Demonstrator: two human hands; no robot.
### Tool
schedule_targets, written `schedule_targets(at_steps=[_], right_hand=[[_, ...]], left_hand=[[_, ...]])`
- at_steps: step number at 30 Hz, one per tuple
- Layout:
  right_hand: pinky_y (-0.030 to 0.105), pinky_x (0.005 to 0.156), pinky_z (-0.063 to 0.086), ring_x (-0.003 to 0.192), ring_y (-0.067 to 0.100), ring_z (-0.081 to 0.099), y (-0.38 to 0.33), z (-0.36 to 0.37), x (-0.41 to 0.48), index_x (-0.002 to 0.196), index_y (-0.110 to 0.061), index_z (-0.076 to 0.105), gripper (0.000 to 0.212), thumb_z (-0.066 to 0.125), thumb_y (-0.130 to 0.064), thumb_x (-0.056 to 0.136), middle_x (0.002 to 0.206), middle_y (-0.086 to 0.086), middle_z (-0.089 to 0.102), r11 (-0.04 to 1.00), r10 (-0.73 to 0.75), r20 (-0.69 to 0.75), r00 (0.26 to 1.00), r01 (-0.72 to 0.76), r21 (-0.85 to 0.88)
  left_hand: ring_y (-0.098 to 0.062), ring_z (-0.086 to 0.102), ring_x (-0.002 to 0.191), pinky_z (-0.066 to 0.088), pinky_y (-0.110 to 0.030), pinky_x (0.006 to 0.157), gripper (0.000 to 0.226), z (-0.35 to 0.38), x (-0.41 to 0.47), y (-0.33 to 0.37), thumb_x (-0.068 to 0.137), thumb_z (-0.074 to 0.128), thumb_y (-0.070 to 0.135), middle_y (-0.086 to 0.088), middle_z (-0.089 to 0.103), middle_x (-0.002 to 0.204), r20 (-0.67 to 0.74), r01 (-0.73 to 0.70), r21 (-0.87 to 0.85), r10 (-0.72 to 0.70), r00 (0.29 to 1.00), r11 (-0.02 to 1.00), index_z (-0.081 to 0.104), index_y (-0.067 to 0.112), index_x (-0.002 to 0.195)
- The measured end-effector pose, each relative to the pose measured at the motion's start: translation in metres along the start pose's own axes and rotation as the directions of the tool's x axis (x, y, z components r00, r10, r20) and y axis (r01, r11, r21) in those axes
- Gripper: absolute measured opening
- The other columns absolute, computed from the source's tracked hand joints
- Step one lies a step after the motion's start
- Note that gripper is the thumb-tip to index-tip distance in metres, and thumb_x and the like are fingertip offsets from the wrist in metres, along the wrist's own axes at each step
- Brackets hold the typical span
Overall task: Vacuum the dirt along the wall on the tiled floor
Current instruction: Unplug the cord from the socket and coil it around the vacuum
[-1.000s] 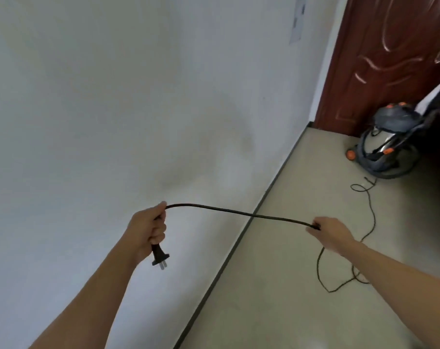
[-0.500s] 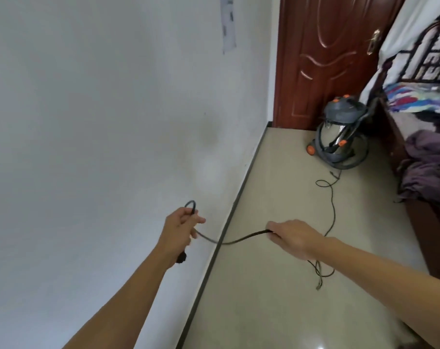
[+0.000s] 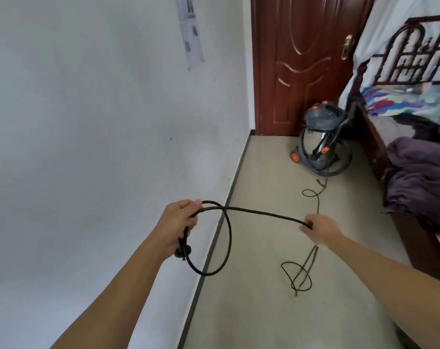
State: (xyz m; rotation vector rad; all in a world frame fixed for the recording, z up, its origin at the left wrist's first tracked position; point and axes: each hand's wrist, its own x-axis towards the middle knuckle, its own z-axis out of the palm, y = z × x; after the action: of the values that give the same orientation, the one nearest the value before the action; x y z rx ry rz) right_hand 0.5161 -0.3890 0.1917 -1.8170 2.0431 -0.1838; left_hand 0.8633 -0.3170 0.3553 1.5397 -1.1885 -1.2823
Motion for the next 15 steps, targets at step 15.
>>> schedule_targets(at_steps=[15], right_hand=[[0.029, 0.058, 0.039, 0.066, 0.014, 0.054, -0.078, -0.073, 0.124, 0.077, -0.020, 0.054, 0.035, 0.061, -0.051, 0.091, 0.072, -0.004, 0.057, 0.991, -0.117, 0.177, 0.977, 0.103, 0.089]], left_hand=[[-0.017, 0.044, 0.056, 0.034, -0.025, 0.049, 0.019, -0.011, 0.231, 0.007, 0.096, 0.056, 0.016, -0.010, 0.067, 0.079, -0.002, -0.010, 0.296, 0.011, 1.000, 0.955, 0.065, 0.002, 0.087]])
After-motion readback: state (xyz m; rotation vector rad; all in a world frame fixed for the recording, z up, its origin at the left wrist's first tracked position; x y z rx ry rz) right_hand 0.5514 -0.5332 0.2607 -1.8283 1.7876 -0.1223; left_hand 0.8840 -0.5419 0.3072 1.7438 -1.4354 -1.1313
